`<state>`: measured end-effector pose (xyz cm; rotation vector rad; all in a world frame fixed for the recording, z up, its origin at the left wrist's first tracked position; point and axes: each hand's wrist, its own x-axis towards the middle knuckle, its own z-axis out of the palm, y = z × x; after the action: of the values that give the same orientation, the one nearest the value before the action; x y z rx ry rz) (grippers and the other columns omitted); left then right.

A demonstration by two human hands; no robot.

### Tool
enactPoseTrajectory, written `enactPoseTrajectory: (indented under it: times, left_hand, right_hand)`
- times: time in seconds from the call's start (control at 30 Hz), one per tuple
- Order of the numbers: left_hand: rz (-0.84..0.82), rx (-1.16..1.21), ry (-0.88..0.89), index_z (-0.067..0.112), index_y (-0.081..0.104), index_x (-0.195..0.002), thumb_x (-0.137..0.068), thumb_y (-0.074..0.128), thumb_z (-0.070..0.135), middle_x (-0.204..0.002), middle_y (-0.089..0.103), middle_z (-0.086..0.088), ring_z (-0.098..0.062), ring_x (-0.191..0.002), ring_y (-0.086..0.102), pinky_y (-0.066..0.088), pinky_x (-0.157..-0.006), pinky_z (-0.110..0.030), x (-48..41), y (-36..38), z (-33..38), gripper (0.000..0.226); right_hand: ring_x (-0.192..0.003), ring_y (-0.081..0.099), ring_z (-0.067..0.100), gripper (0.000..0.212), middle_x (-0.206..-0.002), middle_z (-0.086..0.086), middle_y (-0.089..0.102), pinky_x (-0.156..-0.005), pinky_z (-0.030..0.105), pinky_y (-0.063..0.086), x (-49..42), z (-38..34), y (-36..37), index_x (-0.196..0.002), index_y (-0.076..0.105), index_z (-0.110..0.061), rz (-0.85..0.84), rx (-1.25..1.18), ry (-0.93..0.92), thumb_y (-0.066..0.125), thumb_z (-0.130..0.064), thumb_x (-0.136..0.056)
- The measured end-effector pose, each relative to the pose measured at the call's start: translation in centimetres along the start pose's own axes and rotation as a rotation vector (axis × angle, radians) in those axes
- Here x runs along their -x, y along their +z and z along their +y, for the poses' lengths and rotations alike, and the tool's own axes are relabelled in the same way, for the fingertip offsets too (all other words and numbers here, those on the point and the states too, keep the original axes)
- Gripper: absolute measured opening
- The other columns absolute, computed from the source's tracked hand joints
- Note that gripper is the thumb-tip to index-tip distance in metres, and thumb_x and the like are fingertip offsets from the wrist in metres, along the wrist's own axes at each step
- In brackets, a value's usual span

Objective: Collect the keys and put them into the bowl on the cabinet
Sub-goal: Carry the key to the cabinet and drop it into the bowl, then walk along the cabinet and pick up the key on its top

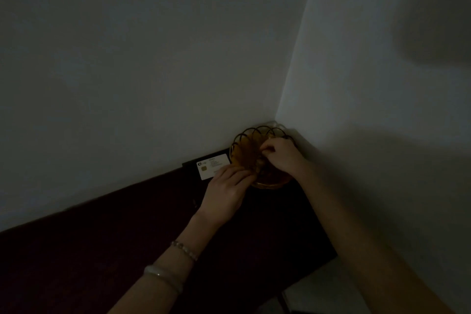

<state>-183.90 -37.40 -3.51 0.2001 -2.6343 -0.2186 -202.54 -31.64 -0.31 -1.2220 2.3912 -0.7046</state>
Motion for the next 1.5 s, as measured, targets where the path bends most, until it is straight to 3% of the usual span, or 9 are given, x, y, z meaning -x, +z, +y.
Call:
enactPoseTrajectory:
  times: [0.13, 0.23, 0.37, 0.57, 0.87, 1.07, 1.5]
  left_hand:
    - [-0.049, -0.002, -0.059, 0.007, 0.062, -0.114, -0.078, 0.067, 0.006, -0.114, 0.066, -0.01, -0.028, -0.105, 0.06, 0.047, -0.091, -0.04, -0.2, -0.7, 0.5, 0.036]
    - [-0.097, -0.047, -0.125, 0.004, 0.052, -0.125, -0.076, 0.071, 0.011, -0.128, 0.058, -0.015, -0.031, -0.117, 0.053, 0.042, -0.099, -0.045, 0.1, -1.7, 0.8, 0.053]
    - [-0.086, -0.122, -0.223, 0.002, 0.04, -0.135, -0.077, 0.072, 0.023, -0.137, 0.047, -0.019, -0.033, -0.126, 0.045, 0.034, -0.104, -0.048, 0.8, -4.2, 1.1, 0.069]
    - [-0.019, -0.188, -0.235, 0.0, 0.037, -0.135, -0.08, 0.069, 0.027, -0.139, 0.045, -0.021, -0.034, -0.128, 0.042, 0.032, -0.106, -0.048, 3.6, -8.3, 2.3, 0.069]
    - [0.027, -0.166, -0.15, -0.002, 0.045, -0.128, -0.072, 0.077, 0.026, -0.125, 0.057, -0.022, -0.035, -0.114, 0.055, 0.043, -0.096, -0.046, 10.6, -13.4, 4.8, 0.07]
    - [0.001, -0.14, -0.14, -0.003, 0.044, -0.129, -0.076, 0.074, 0.024, -0.128, 0.054, -0.024, -0.037, -0.117, 0.052, 0.039, -0.099, -0.05, 15.5, -15.9, 6.4, 0.067]
    - [-0.007, -0.117, -0.107, 0.001, 0.039, -0.133, -0.081, 0.068, 0.028, -0.136, 0.047, -0.022, -0.035, -0.124, 0.045, 0.034, -0.104, -0.048, 25.4, -20.6, 12.4, 0.066]
  right_hand:
    - [-0.106, 0.058, 0.023, 0.024, -0.116, 0.009, 0.065, -0.084, 0.023, 0.038, 3.0, -0.8, -0.7, -0.109, 0.063, -0.013, 0.121, -0.029, -0.024, 0.057, -0.013, -0.085]
    - [-0.117, 0.051, 0.025, 0.036, -0.127, 0.011, 0.058, -0.095, 0.028, 0.037, 5.9, -1.5, -0.4, -0.12, 0.054, -0.011, 0.205, 0.034, -0.06, 0.057, -0.017, -0.085]
    - [-0.134, 0.029, 0.024, 0.049, -0.145, 0.013, 0.036, -0.105, 0.027, 0.018, 9.7, -2.7, 0.5, -0.133, 0.04, -0.012, 0.232, 0.12, -0.082, 0.055, -0.02, -0.087]
    - [-0.138, 0.017, 0.024, 0.06, -0.151, 0.011, 0.023, -0.109, 0.033, 0.019, 14.7, -5.7, 2.1, -0.141, 0.023, -0.016, 0.271, 0.14, -0.098, 0.053, -0.026, -0.089]
    - [-0.134, 0.028, 0.028, 0.062, -0.147, 0.015, 0.032, -0.106, 0.029, 0.017, 23.5, -11.9, 4.0, -0.14, 0.025, -0.011, 0.4, 0.321, -0.147, 0.055, -0.028, -0.088]
    - [-0.134, 0.028, 0.03, 0.063, -0.146, 0.018, 0.033, -0.11, 0.037, 0.022, 29.7, -15.0, 6.0, -0.141, 0.023, -0.011, 0.415, 0.354, -0.075, 0.054, -0.029, -0.089]
    - [-0.135, 0.025, 0.029, 0.063, -0.149, 0.018, 0.027, -0.112, 0.036, 0.019, 42.2, -18.8, 9.6, -0.141, 0.021, -0.011, 0.445, 0.338, 0.001, 0.052, -0.029, -0.09]
